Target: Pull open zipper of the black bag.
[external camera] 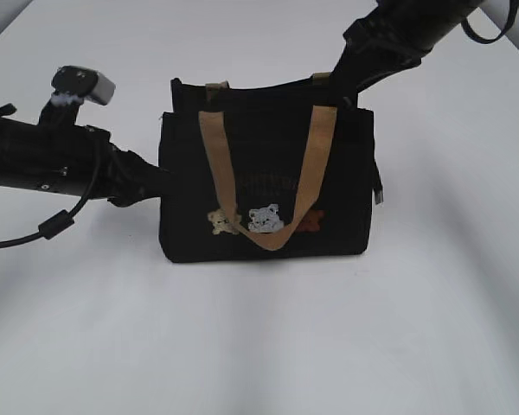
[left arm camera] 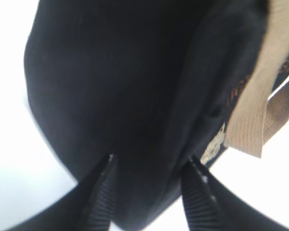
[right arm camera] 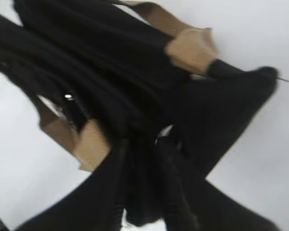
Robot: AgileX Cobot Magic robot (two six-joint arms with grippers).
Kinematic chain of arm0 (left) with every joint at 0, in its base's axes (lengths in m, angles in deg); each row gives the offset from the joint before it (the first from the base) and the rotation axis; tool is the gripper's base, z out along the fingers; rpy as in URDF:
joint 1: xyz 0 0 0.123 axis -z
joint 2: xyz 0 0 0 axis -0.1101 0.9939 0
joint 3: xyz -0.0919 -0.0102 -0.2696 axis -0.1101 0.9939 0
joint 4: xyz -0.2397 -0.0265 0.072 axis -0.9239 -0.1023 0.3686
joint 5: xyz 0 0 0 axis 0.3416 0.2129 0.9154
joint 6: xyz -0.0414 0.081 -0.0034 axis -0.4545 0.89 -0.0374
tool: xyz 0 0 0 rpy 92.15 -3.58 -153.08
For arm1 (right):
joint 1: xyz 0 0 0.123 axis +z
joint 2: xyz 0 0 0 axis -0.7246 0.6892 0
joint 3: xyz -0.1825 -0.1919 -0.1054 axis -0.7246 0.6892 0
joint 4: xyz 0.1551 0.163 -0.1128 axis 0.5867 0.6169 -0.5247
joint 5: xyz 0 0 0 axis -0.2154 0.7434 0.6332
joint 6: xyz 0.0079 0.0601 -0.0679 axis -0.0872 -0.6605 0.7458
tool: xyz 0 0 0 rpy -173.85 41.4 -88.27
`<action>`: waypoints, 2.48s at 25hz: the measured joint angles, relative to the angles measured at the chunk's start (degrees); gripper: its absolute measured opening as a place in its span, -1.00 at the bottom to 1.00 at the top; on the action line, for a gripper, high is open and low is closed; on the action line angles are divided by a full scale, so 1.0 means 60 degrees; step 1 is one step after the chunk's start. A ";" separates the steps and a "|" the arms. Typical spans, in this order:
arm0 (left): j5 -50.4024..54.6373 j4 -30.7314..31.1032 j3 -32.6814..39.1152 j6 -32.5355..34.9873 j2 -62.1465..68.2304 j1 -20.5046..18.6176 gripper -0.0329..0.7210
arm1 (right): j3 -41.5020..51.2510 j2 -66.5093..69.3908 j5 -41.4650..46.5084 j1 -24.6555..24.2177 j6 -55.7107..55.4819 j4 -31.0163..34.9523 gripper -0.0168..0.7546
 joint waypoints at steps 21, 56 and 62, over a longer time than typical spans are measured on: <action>0.1060 1.1906 0.2020 -1.5361 -0.7793 -0.0071 -0.25 | 0.7232 -0.8201 0.1198 -0.0016 -0.4254 -0.4501 0.08; 0.5047 1.4445 0.3045 -1.7331 -1.6845 -0.0071 -0.29 | 1.0905 -1.8034 0.0463 -0.0007 -0.4508 -0.4566 -0.08; 0.5047 1.4445 0.3045 -1.7322 -1.6845 -0.1385 -0.29 | 1.0905 -1.8034 0.0463 -0.1496 -0.4508 -0.4534 -0.09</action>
